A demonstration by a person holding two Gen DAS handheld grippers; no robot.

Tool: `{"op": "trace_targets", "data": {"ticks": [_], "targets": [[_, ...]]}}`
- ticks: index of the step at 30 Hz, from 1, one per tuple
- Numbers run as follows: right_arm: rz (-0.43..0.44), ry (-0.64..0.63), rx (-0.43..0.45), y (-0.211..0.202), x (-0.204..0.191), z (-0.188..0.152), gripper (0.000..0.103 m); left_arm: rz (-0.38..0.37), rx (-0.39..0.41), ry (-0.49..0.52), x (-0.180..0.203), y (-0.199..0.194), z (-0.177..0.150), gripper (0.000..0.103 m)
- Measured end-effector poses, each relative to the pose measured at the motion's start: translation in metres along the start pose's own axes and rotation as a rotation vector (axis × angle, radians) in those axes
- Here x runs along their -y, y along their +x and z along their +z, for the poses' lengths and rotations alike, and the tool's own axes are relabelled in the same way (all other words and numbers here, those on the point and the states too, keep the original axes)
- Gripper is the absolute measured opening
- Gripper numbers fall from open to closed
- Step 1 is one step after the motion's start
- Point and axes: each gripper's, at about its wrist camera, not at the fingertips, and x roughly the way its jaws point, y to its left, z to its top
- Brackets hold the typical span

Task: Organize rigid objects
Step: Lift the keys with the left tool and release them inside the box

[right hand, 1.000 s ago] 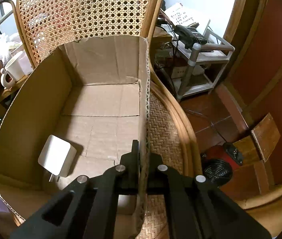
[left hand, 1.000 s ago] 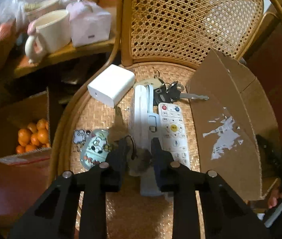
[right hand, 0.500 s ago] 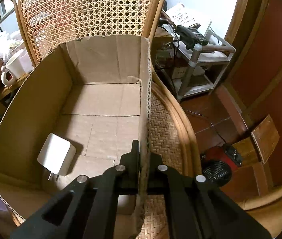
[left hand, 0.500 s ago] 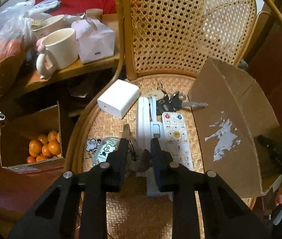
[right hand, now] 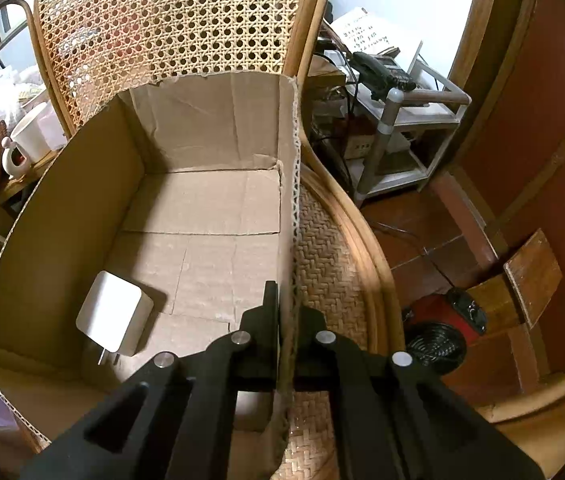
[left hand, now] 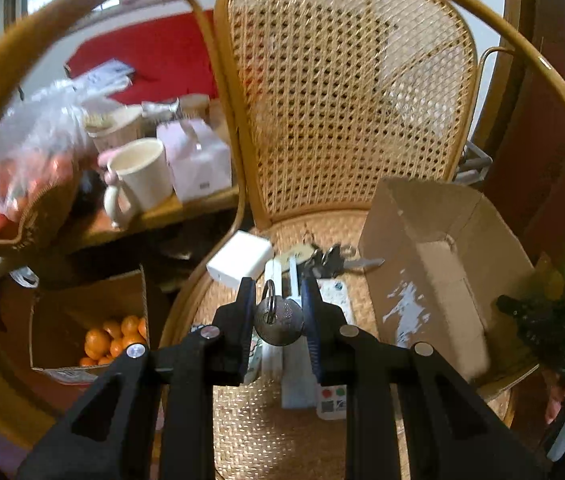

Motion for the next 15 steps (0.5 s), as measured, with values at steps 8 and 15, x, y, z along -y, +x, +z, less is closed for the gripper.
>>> {"op": "trace_targets", "data": {"ticks": [8,15], "targets": [[-0.004,0.021,0.015,-0.002,0.000,0.001,0.005,-0.013,0.107,0.014,0.027,-0.026,0.008,0.022],[-0.003,0.022,0.014,-0.002,0.000,0.001,0.005,-0.047,0.242,-0.016,0.043,-0.045,0.019,0.022]]}}
